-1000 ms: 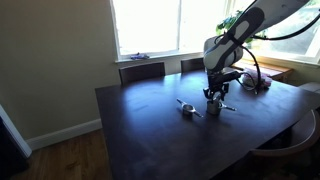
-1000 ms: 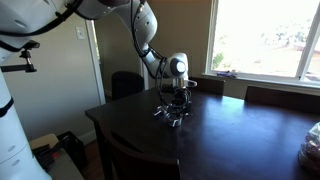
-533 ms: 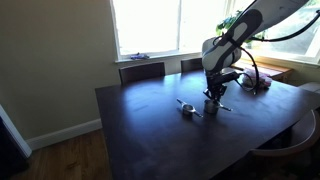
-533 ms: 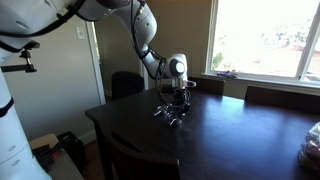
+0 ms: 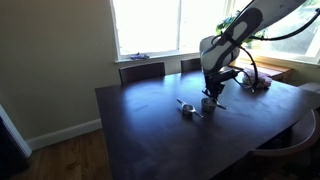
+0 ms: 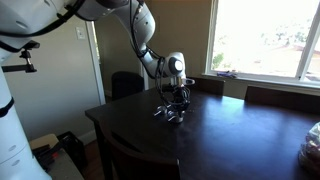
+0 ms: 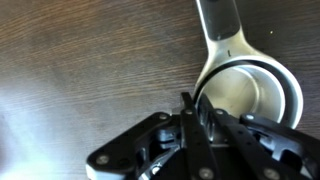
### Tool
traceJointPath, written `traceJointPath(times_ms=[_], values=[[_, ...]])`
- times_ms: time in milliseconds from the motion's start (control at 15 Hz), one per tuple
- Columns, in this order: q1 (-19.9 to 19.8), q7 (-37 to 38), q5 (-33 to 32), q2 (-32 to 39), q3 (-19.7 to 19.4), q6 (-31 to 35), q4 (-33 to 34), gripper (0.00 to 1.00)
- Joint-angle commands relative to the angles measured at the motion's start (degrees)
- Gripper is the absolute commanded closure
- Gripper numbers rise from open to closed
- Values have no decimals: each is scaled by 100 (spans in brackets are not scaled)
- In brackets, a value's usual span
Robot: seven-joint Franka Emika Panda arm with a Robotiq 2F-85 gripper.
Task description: Unstack the pots on the table
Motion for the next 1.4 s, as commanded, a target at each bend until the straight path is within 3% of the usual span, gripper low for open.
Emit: traceJointPath(times_ms=[0, 800, 1333], values=[[189, 36, -273, -219, -134, 18, -211, 93], [417, -32, -1203, -328, -297, 591, -362, 94], [422, -160, -1451, -331, -309, 533, -350, 94]])
